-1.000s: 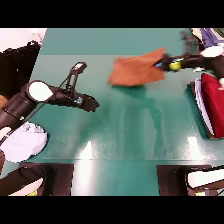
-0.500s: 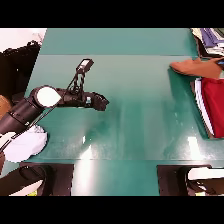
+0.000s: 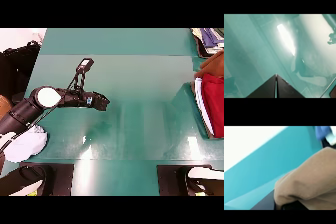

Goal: Fold the shirts.

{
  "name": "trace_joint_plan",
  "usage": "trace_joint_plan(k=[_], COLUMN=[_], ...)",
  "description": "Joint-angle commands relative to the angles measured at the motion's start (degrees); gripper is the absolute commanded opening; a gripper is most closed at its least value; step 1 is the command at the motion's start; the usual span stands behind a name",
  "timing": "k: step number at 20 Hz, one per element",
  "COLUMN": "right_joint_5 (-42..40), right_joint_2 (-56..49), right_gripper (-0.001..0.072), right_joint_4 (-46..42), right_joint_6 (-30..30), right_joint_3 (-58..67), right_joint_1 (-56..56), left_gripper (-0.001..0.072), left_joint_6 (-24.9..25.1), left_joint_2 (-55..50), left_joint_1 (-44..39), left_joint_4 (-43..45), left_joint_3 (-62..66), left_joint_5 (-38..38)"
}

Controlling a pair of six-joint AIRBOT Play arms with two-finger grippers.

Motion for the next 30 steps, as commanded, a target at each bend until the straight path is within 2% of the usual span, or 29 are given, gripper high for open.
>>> trace_joint_plan(k=[1,4,6,9,12,16,17,19,21,25,30], right_joint_5=[5.8,10.6,11.5,12.6,14.3,17.2,17.7,18.7,19.8,22.4,21.2], right_joint_2=[2.3,4.9,8.1,13.7,19.6,24.9,25.7,26.3,26.3,26.3,26.3], right_gripper=[0.0015,0.0015,0.0015,0.0015,0.0016,0.0019,0.0042,0.0321,0.0475,0.0480,0.0478], right_joint_4=[-0.5,-6.1,-8.4,-16.8,-19.4,-27.7,-28.9,-29.7,-29.4,-28.8,-23.9], right_joint_6=[-0.2,1.3,1.2,1.2,1.2,1.2,1.2,1.2,1.2,1.2,1.3], right_joint_3=[3.3,1.0,-4.4,-14.7,-24.9,-33.0,-34.4,-35.8,-35.5,-31.2,-25.2], right_joint_1=[-2.8,-4.8,-6.1,-8.5,-13.5,-19.8,-20.7,-22.0,-22.9,-20.2,-1.9], left_gripper=[0.0033,0.0033,0.0033,0.0033,0.0033,0.0033,0.0033,0.0033,0.0033,0.0033,0.0033], left_joint_6=[0.0,0.0,0.0,0.2,0.2,0.3,0.3,0.2,0.2,0.2,0.2], left_joint_2=[0.0,0.0,0.0,0.0,0.0,0.0,0.0,0.0,0.0,0.0,0.0], left_joint_1=[0.0,0.0,0.0,0.0,0.0,0.0,0.0,0.0,0.0,0.0,0.0], left_joint_4=[0.0,0.0,0.0,0.0,0.0,0.0,0.0,0.0,0.0,0.0,0.0], left_joint_3=[0.0,0.0,0.0,0.0,0.0,0.0,0.0,0.0,0.0,0.0,0.1], left_joint_5=[0.0,0.0,-0.6,-1.6,-2.0,-2.1,-2.1,-2.1,-2.1,-2.1,-2.3])
